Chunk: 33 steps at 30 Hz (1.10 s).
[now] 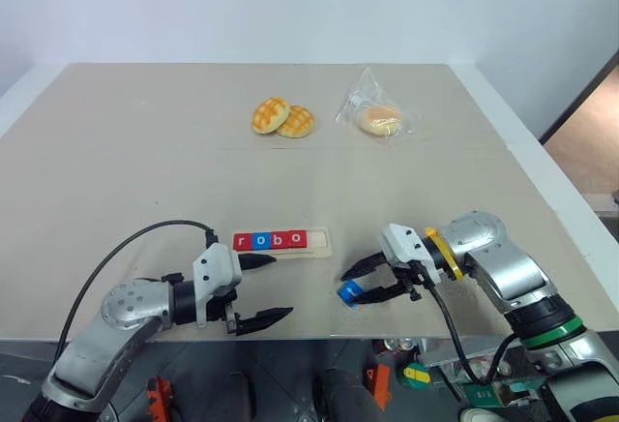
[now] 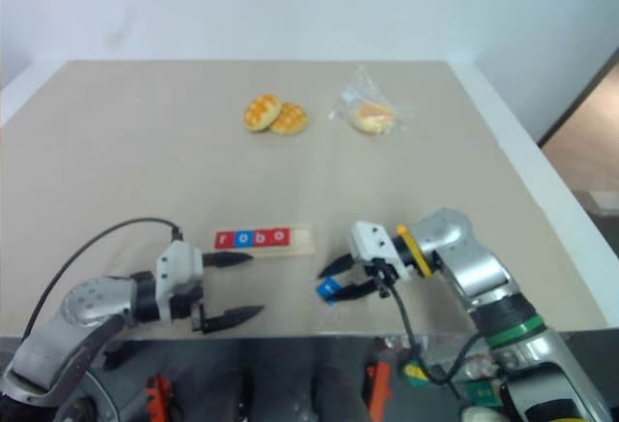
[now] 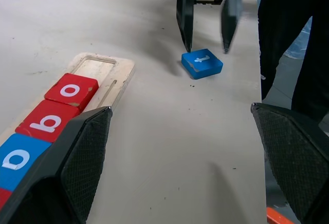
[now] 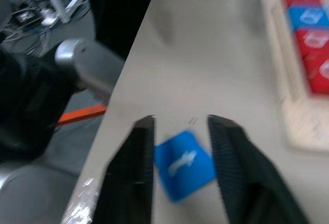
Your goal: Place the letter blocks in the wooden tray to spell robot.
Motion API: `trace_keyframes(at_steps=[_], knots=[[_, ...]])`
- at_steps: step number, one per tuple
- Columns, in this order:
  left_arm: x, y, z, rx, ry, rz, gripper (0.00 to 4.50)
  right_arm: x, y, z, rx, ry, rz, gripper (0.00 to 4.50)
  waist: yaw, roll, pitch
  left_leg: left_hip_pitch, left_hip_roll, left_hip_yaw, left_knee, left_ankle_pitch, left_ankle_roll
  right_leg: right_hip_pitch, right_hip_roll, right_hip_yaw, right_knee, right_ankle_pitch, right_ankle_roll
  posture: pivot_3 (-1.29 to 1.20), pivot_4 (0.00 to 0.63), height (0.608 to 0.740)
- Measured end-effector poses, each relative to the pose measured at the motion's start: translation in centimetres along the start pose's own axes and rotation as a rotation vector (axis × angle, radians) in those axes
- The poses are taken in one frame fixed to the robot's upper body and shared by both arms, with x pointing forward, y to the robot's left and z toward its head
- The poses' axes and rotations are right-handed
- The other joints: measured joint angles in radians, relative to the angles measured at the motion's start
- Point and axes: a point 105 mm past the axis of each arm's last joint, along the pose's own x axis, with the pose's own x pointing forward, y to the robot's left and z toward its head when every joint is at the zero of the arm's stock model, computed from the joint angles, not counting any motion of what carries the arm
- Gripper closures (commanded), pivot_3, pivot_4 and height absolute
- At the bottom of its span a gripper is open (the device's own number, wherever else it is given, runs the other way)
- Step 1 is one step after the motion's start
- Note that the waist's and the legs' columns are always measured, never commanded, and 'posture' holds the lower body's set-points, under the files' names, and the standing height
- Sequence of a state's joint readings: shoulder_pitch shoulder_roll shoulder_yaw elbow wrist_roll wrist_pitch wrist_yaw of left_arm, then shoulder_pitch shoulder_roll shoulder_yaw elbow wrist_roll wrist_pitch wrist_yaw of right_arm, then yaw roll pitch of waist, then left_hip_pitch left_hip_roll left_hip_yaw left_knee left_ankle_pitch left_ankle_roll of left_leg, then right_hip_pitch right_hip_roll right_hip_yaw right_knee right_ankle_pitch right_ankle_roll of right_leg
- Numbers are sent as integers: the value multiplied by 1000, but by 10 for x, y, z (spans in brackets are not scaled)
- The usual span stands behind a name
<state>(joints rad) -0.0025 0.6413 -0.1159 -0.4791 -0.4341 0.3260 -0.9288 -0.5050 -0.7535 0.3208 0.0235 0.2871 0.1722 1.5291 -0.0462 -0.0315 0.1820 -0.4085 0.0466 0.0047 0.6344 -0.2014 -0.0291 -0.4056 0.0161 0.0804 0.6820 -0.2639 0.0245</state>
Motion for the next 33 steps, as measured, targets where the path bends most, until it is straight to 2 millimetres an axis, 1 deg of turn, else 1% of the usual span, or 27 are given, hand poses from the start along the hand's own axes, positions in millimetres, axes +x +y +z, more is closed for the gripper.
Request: trace_keyframes(at_steps=[4, 5, 15, 16, 18, 23, 30, 33], knots=[[0, 0, 0, 3, 0, -2, 0, -1, -1, -4, 5, 12, 2, 123, 0, 0, 0, 0, 0, 0, 0, 0, 0, 0, 0, 0, 0, 0, 0, 0, 150, 740], [0, 0, 0, 3, 0, -2, 0, 0, -1, -5, -1, 15, 1, 55, 0, 0, 0, 0, 0, 0, 0, 0, 0, 0, 0, 0, 0, 0, 0, 0, 150, 740], [0, 0, -2, -3, 5, 5, 0, 14, -4, -8, -86, -15, 11, 55, -1, 0, 0, 0, 0, 0, 0, 0, 0, 0, 0, 0, 0, 0, 0, 0, 150, 740], [0, 0, -2, -4, 6, 6, 0, 15, -4, -8, -91, -16, 11, 304, -1, 0, 0, 0, 0, 0, 0, 0, 0, 0, 0, 0, 0, 0, 0, 0, 150, 740], [0, 0, -2, -5, 6, 8, 0, 16, -4, -9, -101, -21, 8, 304, -1, 0, 0, 0, 0, 0, 0, 0, 0, 0, 0, 0, 0, 0, 0, 0, 150, 740], [0, 0, -2, -5, 7, 10, 0, 17, -2, -17, -87, -18, 2, 304, 0, 0, 0, 0, 0, 0, 0, 0, 0, 0, 0, 0, 0, 0, 0, 0, 150, 740], [0, 0, -3, -2, 12, 14, 0, 18, -2, -20, -79, -30, -18, 304, 0, 0, 0, 0, 0, 0, 0, 0, 0, 1, 0, 0, 0, 1, 0, 0, 150, 740], [0, 1, -3, 0, 12, 16, 0, 18, 0, -22, -47, -65, -53, 304, 0, 0, 0, 1, 0, 0, 1, 0, 0, 2, 0, 0, 0, 1, 1, 0, 150, 740]])
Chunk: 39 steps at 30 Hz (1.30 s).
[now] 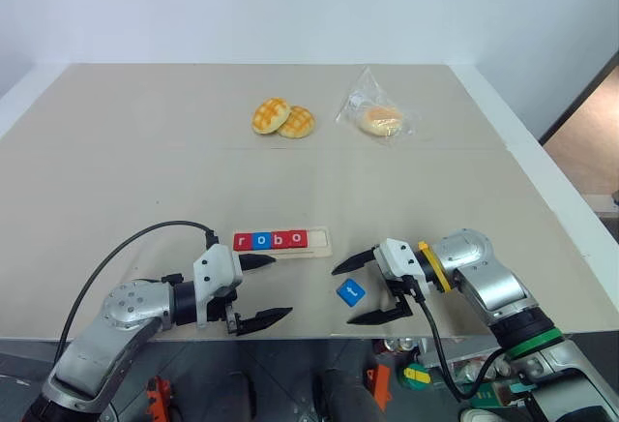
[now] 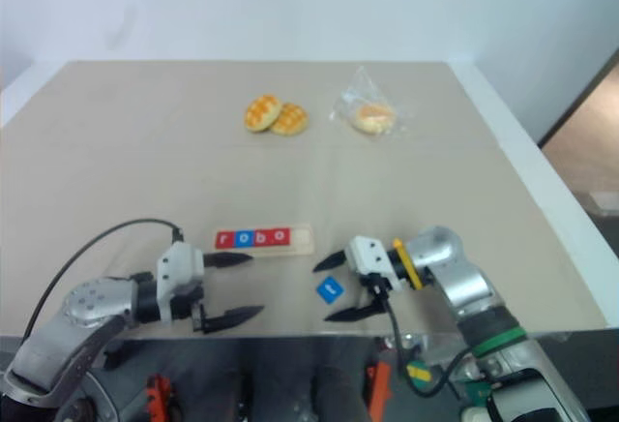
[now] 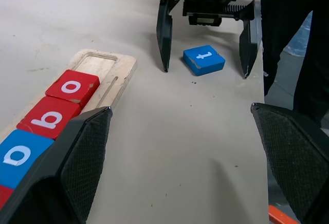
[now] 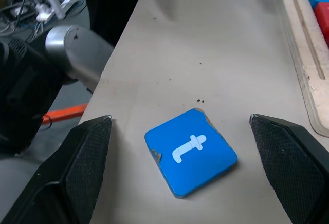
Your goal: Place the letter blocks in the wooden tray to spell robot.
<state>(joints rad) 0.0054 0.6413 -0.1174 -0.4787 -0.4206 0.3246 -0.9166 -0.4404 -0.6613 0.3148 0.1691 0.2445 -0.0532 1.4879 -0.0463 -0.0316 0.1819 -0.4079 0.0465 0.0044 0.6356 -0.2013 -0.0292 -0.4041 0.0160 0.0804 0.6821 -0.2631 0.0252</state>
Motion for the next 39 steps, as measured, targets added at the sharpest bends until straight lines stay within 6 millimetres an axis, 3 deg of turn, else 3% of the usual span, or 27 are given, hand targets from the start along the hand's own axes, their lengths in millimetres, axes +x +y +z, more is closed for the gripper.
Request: trace_keyframes(at_steps=[21, 39], knots=[[-2, 2, -4, 11, 2, -13, 0, -2, 1, -3, 40, -19, -123, 304, 0, 0, 0, 0, 0, 1, 1, 0, 0, 0, 0, 0, 0, 1, 1, 0, 150, 740], [-3, 3, -10, 9, 18, -2, 0, -2, -8, 2, -47, 21, -10, 304, -1, 0, 0, 0, 0, 1, 1, 0, 0, 0, 0, 1, 0, 1, 0, 0, 150, 740]])
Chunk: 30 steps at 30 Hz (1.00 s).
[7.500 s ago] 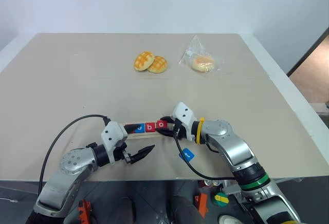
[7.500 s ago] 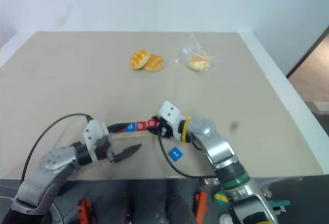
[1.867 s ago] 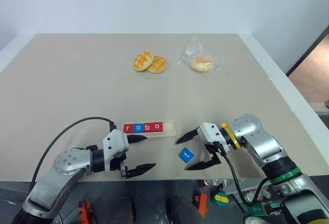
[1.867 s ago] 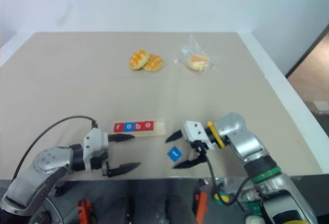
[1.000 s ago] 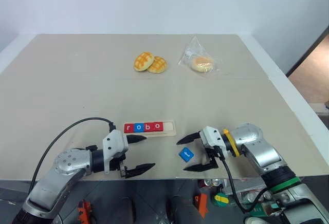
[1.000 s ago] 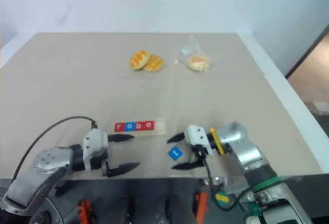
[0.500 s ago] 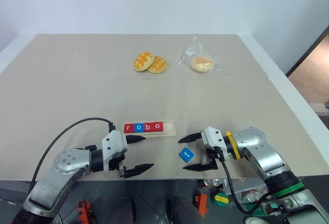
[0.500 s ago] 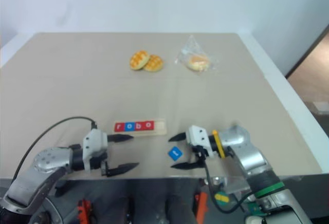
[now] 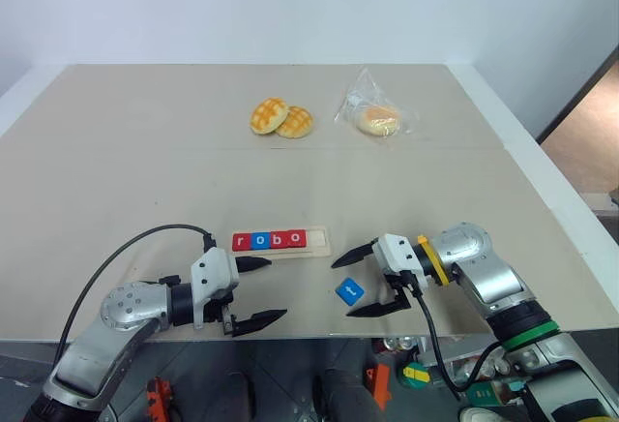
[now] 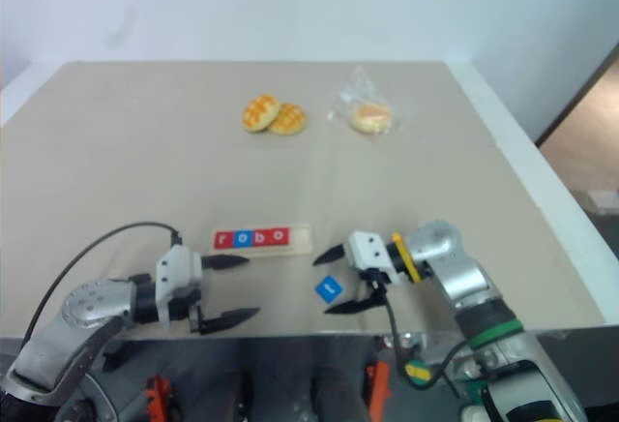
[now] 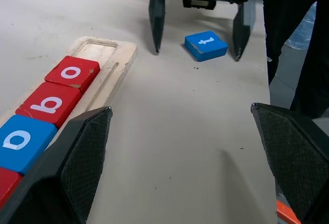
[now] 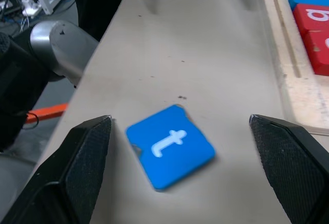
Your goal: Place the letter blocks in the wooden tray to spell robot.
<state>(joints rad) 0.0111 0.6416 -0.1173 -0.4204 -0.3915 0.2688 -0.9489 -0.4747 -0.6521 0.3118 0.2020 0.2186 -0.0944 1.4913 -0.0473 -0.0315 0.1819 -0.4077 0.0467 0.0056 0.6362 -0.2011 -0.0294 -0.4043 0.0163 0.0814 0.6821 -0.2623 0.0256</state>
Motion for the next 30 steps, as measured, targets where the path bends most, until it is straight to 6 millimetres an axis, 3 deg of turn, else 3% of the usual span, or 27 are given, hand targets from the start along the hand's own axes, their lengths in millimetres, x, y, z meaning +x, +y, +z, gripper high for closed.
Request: trace_keyframes(at_steps=[7, 30], knots=[[-1, -2, -3, -13, 5, 4, 0, 0, -7, -1, -35, 14, 20, 304, 0, 0, 0, 0, 0, 0, 0, 0, 0, 0, 0, 0, 0, 0, 0, 0, 150, 740], [-1, -12, 6, 0, -52, -60, 0, 1, -1, 0, -58, -6, 69, 304, 1, 0, 0, 0, 0, 0, 0, 0, 0, 0, 0, 0, 0, 0, 0, 0, 150, 740]])
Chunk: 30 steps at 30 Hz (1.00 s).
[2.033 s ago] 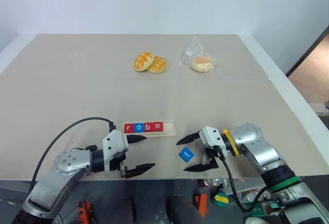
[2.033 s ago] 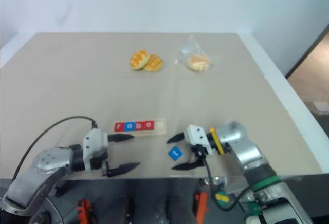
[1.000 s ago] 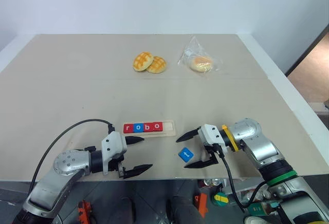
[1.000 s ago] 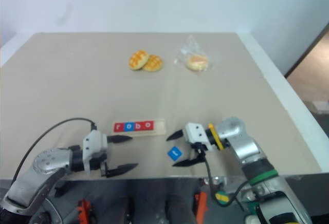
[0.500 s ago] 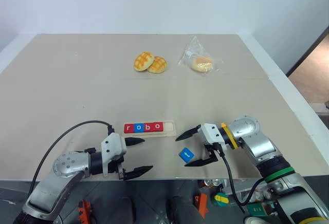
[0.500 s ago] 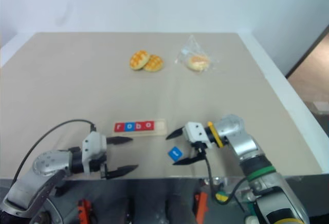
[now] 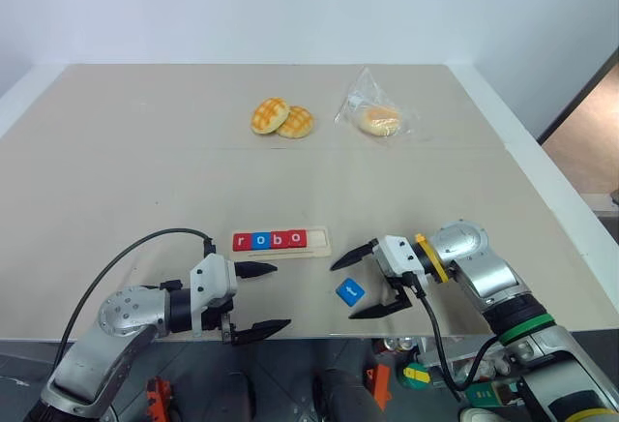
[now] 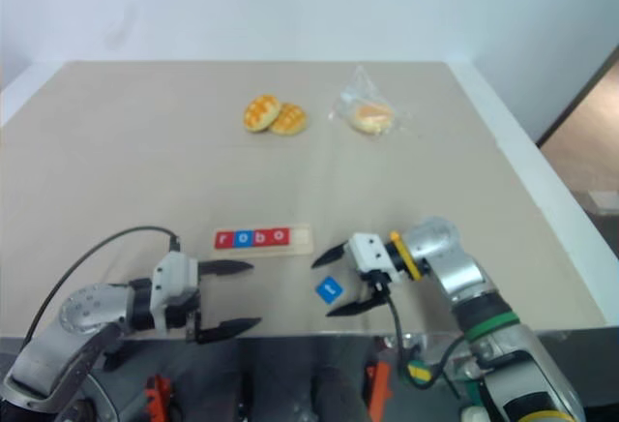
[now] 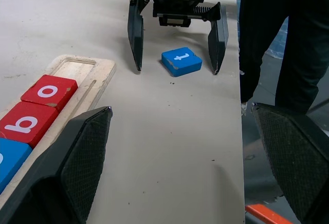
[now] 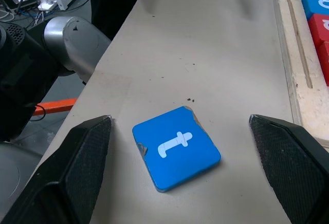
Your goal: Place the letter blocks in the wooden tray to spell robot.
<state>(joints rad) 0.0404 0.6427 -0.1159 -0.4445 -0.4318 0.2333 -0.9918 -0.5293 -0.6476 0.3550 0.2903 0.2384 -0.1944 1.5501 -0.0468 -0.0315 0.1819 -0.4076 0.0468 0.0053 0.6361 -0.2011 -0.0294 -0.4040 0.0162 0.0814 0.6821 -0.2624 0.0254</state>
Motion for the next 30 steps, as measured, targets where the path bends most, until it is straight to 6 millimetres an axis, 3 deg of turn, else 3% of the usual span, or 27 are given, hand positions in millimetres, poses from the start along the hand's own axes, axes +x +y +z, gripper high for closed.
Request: trace_keyframes(at_steps=[12, 20, 22, 25, 26, 30], knots=[[-1, 0, 0, 2, 7, 5, 0, 0, 10, 4, 27, -12, 6, 304, 0, 0, 0, 0, 0, 0, 0, 0, 0, 0, 0, 0, 0, 0, 0, 0, 150, 740], [0, 1, 0, 11, 14, 7, 0, 0, 18, 27, 60, -94, -107, 304, 1, 0, 0, 0, 0, -1, 0, 0, 0, 0, 0, 0, 0, 0, 0, 0, 150, 740], [0, 2, 2, 21, 14, 3, 0, -6, 6, 49, 92, -151, -327, 304, 1, 0, 0, 0, 0, 0, 0, 0, 0, 0, 0, 0, 0, 0, 0, 0, 150, 740], [0, 2, 1, 19, 17, 4, 0, -9, -1, 52, 146, -149, -545, 304, 2, 0, 0, -1, 0, -1, 0, 0, 0, -1, 0, 0, 0, -1, 0, 0, 150, 740], [-1, 3, 1, 20, 20, 8, 0, -8, 1, 52, 187, -131, -696, 304, 2, 0, 0, -2, 0, -1, -1, 0, 0, -2, 0, 0, 0, -1, 1, 0, 150, 740], [-1, 5, 0, 26, 24, 18, 0, -2, 6, 52, 324, -135, -927, 304, 2, 0, -1, -2, 0, -1, -1, 0, -1, -3, 0, 0, 0, -1, 0, 0, 150, 740]])
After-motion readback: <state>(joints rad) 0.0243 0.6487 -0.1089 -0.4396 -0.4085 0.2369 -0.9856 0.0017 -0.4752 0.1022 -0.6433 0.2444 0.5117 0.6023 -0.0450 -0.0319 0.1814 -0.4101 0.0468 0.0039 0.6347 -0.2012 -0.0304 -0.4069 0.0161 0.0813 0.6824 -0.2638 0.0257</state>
